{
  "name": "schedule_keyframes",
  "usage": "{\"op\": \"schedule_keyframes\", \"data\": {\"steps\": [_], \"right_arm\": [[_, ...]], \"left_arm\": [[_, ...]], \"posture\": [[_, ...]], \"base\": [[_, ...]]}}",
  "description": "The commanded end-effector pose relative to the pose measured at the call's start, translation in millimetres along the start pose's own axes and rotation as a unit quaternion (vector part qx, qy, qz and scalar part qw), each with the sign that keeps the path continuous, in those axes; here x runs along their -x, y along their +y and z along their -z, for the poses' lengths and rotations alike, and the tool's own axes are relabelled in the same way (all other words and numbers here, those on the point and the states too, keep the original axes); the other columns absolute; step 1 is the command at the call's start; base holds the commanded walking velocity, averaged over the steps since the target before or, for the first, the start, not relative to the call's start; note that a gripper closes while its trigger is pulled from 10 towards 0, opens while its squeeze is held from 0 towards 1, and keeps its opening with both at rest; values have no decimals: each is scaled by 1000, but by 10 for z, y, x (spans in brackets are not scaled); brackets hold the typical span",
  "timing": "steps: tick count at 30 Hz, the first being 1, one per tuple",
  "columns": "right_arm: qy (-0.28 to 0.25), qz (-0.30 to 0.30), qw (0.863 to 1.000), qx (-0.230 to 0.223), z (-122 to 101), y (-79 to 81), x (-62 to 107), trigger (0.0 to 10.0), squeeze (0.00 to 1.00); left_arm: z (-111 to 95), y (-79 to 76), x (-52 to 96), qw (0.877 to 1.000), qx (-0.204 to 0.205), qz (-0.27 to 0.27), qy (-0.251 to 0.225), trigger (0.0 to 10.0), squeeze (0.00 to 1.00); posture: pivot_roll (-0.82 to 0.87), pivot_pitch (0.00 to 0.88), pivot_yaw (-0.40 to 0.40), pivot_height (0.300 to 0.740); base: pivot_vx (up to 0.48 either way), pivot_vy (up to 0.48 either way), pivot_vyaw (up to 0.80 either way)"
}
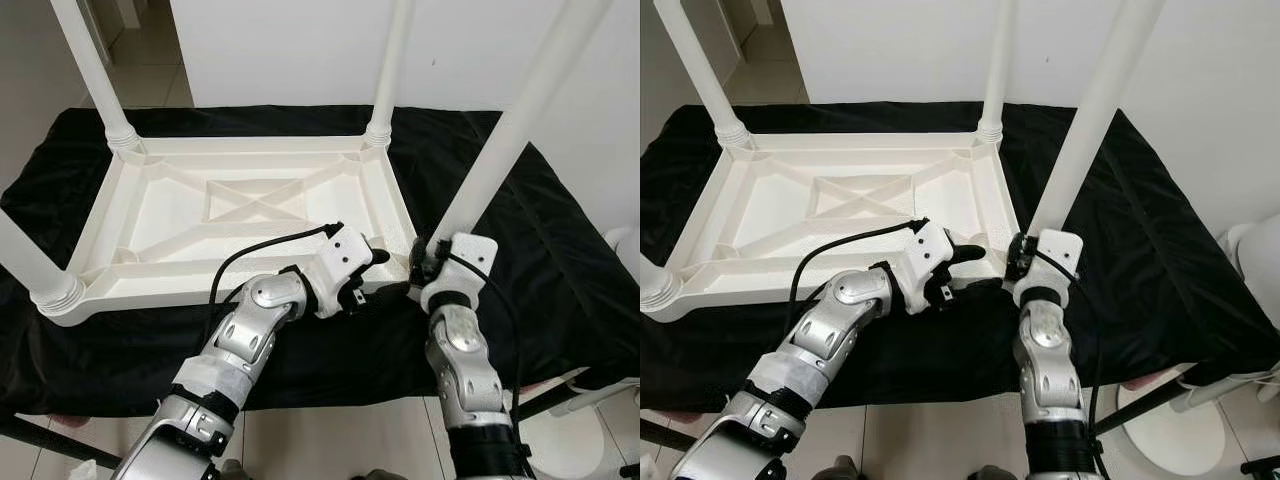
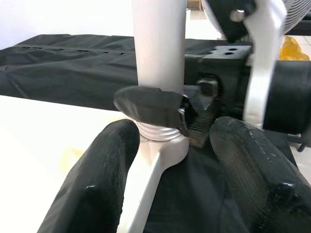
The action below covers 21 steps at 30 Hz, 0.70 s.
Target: Building children table
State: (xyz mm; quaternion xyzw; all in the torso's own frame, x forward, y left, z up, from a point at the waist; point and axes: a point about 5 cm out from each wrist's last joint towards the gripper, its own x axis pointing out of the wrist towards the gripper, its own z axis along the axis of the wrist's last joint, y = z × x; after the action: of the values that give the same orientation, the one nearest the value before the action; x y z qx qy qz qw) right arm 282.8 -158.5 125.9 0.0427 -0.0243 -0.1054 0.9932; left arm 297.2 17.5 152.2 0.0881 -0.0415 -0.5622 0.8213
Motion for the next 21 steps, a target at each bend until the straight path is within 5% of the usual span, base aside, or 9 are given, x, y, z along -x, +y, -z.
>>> {"op": "schedule_keyframes", "data": {"steps": [1, 10, 11, 21], "right_arm": [[10, 1, 1000, -6, 46, -62, 35, 10000, 1000], [2, -47, 999, 6, 17, -176, 42, 10000, 1000], [-2, -73, 997, 8, -3, -240, 30, 10000, 0], [-1, -166, 984, 63, 15, -462, -54, 10000, 0]], "left_arm": [[-30, 23, 3, 1000, -7, -5, -4, 10000, 0], [-3, -9, 70, 1000, -2, 10, -6, 10000, 0], [9, -26, 99, 1000, -1, 13, -5, 10000, 0], [59, -102, 188, 1000, 6, 12, 1, 10000, 0]], "posture": [[-51, 0, 1, 740], [-40, 0, -19, 740], [-24, 0, -30, 740], [-5, 0, -54, 740]], "base": [[0, 0, 0], [0, 0, 0], [0, 0, 0], [0, 0, 0]]}}
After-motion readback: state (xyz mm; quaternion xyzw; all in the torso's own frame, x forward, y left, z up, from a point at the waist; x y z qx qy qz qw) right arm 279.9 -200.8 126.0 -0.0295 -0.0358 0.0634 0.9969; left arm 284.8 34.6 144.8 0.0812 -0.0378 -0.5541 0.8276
